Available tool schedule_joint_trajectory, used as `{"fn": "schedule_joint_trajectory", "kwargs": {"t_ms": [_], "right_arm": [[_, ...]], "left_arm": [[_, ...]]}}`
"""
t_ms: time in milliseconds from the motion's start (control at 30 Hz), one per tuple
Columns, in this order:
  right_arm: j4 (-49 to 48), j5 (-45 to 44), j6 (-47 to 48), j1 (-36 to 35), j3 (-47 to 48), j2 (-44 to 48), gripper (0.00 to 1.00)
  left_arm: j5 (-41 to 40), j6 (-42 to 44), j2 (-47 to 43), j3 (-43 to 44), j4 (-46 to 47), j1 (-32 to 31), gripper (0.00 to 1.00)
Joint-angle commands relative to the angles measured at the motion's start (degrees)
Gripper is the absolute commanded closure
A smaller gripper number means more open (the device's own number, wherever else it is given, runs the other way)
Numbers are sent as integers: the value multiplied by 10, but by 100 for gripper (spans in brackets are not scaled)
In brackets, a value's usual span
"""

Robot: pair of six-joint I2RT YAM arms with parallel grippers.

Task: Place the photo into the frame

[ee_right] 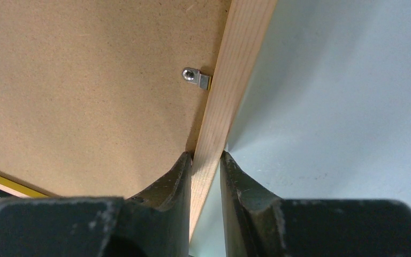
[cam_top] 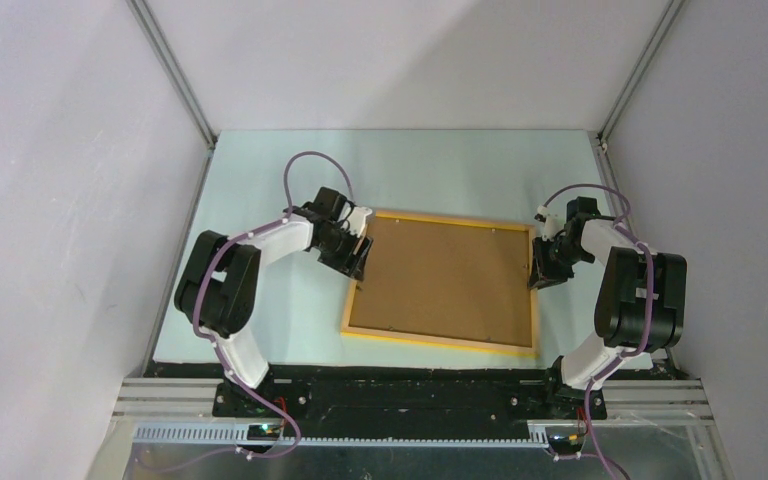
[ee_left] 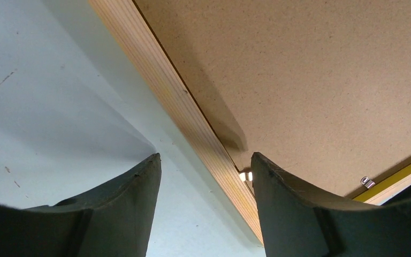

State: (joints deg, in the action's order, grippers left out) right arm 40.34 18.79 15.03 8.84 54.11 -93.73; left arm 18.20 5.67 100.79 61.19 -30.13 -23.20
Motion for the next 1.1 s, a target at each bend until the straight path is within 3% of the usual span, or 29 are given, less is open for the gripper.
{"fn": "schedule_joint_trajectory", "kwargs": {"t_ms": [0,833,1067], "right_arm": [[-9,2,8,-7,6,-13,93],[-6,7,9,-4,7,-13,93],[-4,11,10,-2,7,-13,93]], "left_arm": [[1,21,5,-23,-35,-11,32],[-73,50,30,-18,-93,-37,34],[-53,38,26,-4,-92,-35,35]]}}
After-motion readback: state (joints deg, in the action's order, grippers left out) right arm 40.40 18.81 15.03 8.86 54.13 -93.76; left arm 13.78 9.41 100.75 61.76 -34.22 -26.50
